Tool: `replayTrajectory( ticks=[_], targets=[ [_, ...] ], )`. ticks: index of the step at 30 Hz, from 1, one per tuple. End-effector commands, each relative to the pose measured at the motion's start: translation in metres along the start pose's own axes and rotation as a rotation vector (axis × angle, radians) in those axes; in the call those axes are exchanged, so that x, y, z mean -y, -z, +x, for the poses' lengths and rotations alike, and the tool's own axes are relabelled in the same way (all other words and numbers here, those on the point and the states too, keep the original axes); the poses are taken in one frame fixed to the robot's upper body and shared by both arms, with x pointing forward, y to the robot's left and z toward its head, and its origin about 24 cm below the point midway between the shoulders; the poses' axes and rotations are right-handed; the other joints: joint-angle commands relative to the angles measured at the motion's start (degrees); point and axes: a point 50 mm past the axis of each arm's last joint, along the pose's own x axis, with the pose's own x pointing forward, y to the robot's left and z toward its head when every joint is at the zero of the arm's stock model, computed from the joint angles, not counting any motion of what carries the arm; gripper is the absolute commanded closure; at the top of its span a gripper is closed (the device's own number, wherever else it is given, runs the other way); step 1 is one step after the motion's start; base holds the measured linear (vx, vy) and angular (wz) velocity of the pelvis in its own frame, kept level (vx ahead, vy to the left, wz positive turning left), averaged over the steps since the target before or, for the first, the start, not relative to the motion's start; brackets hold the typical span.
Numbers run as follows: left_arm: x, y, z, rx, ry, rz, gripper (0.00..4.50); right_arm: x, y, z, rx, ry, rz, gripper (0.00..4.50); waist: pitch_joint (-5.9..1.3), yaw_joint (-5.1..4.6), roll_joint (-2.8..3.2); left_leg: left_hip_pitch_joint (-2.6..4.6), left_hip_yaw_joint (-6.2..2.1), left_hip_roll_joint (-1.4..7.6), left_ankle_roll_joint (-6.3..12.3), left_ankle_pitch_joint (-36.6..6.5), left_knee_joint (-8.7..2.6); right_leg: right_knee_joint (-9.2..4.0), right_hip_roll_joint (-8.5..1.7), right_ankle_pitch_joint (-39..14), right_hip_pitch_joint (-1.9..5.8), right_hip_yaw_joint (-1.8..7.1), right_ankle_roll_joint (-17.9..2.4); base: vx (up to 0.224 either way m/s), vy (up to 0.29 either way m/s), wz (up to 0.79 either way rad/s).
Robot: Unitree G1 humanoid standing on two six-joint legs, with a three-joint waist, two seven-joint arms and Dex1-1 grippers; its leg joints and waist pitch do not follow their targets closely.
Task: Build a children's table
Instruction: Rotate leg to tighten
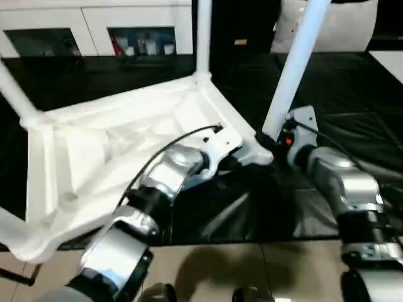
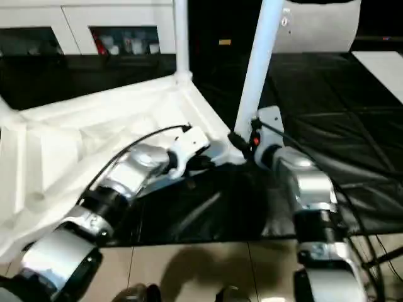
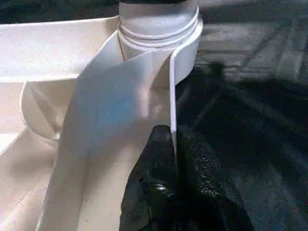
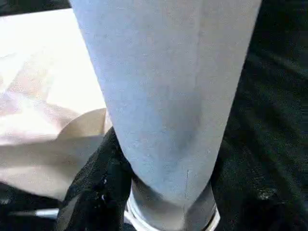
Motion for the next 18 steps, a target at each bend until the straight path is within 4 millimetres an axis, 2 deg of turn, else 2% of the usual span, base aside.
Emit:
replayTrajectory(
  ticks=[1,5,6,9,10,13,15,17,18],
  targets=[
    [0.004,-0.016,0.006,0.045,-0.011,0.009,4.5,-0.017,0.031,0.009,-0.112,-0.051,0.064,1.94,-3.64,0.48,-0.91,0.98,-2.1,3.19,2.97,-13.48,-4.08,-5.68,-4.22,-15.81,2.23,2.73,-10.87,0.0,0.0,0.0],
    [0.003,-0.017,0.005,0.046,-0.015,0.004,4.5,-0.019,0.024,0.009,-0.052,-0.067,0.06,1.75,-3.6,0.59,-0.8,0.98,-2.11,3.32,3.39,-13.51,-4.17,-5.73,-4.28,-15.41,2.25,2.7,-11.23,0.0,0.0,0.0],
    [0.003,-0.015,0.004,0.048,-0.011,0.01,4.5,-0.018,0.024,0.008,-0.045,-0.07,0.044,1.46,-3.6,0.62,-0.77,1.04,-2.15,3.38,3.37,-13.55,-4.28,-5.68,-4.2,-15.15,2.23,2.68,-11.31,0.0,0.0,0.0],
    [0.001,-0.012,0.002,0.052,0.006,0.032,4.5,-0.017,0.022,0.004,-0.019,-0.105,0.041,1.27,-3.56,0.59,-0.79,1.0,-2.16,3.41,3.42,-14.25,-4.35,-5.75,-4.32,-15.27,2.29,2.72,-11.3,0.0,0.0,0.0],
    [-0.001,-0.007,-0.002,0.042,0.027,0.047,4.5,-0.015,0.019,-0.002,0.008,-0.168,0.018,1.17,-3.59,0.64,-0.75,1.03,-2.17,3.44,3.47,-14.24,-4.37,-5.77,-4.34,-15.27,2.3,2.69,-11.27,0.0,0.0,0.0],
    [-0.002,-0.005,-0.004,0.038,0.04,0.062,4.5,-0.014,0.018,-0.005,0.014,-0.206,0.0,0.92,-3.89,0.93,-0.82,0.81,-2.06,3.42,4.97,-11.26,-4.1,-5.3,-4.31,-9.94,2.66,2.72,-12.03,0.0,0.0,0.0],
    [-0.005,0.0,-0.009,0.033,0.066,0.095,4.5,-0.007,0.016,-0.012,0.031,-0.247,-0.037,0.61,-4.14,0.98,-0.74,0.7,-1.89,3.33,6.43,-8.49,-3.69,-4.82,-4.36,-5.02,2.83,2.62,-13.57,0.0,0.0,0.0],
    [-0.006,0.004,-0.014,0.025,0.106,0.129,4.5,-0.001,0.013,-0.019,0.049,-0.289,-0.06,0.47,-4.26,1.15,-0.81,0.56,-1.87,3.32,7.86,-6.76,-3.45,-4.44,-4.31,-1.7,2.97,2.52,-14.44,0.0,0.0,0.0],
    [-0.007,0.009,-0.019,0.016,0.154,0.162,4.5,0.003,0.011,-0.026,0.054,-0.335,-0.098,0.4,-4.18,1.31,-0.61,0.56,-1.87,3.4,8.56,-7.13,-3.45,-4.54,-4.4,-1.82,2.97,2.43,-14.73,0.0,0.0,0.0]
  ],
)
